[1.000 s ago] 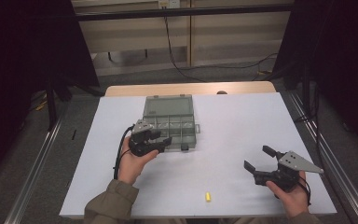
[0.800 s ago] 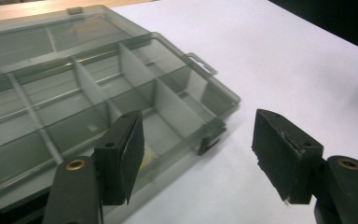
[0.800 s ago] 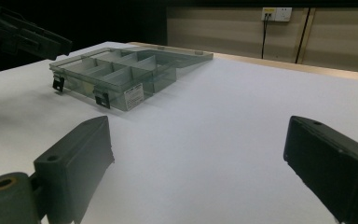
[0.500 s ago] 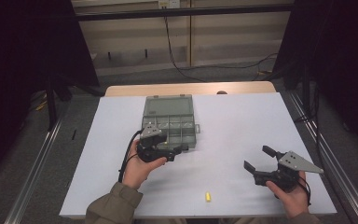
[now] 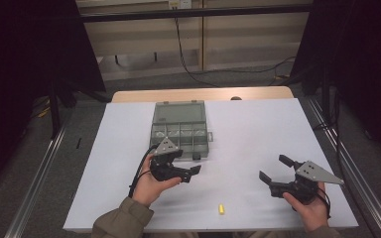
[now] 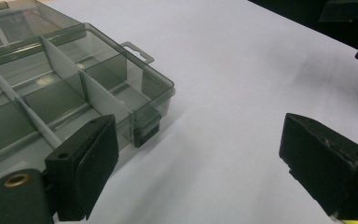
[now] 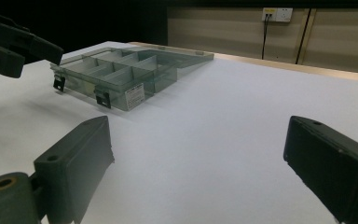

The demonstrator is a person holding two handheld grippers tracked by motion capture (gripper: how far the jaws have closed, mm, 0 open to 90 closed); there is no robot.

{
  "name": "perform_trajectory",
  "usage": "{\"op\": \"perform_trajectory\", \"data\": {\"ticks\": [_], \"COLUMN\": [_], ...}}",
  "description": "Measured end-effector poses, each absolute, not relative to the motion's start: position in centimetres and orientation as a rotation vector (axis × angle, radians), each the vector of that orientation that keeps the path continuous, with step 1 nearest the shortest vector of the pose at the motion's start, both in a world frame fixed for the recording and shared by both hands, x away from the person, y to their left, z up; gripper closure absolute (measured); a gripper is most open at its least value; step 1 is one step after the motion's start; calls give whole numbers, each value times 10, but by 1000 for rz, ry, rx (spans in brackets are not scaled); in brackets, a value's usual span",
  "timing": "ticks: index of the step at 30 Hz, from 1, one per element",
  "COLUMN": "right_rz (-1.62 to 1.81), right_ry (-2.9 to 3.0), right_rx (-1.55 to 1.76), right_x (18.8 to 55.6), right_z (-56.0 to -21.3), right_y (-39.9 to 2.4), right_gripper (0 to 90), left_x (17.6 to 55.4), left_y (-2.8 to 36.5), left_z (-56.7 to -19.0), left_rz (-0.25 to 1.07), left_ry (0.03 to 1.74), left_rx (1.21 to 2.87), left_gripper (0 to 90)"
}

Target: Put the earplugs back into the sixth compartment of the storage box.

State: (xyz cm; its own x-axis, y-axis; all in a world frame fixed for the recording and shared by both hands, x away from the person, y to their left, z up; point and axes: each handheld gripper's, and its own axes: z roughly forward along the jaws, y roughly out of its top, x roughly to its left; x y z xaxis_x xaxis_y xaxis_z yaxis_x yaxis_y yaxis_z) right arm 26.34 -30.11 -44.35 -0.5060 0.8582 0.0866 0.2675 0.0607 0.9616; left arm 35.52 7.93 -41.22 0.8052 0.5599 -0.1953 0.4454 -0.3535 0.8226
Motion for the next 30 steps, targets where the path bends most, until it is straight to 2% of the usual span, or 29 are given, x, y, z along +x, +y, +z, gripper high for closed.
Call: {"op": "perform_trajectory", "data": {"ticks": [30], "right_rz": [1459], "right_ry": [1821], "right_rx": [1114], "right_x": [264], "right_z": [-444], "right_y": [-301], "right_gripper": [71], "left_x": [332], "left_y": [49], "left_z": [-430], "left_rz": [72], "left_ry": [621], "left_rx": [2069], "left_gripper": [105]}}
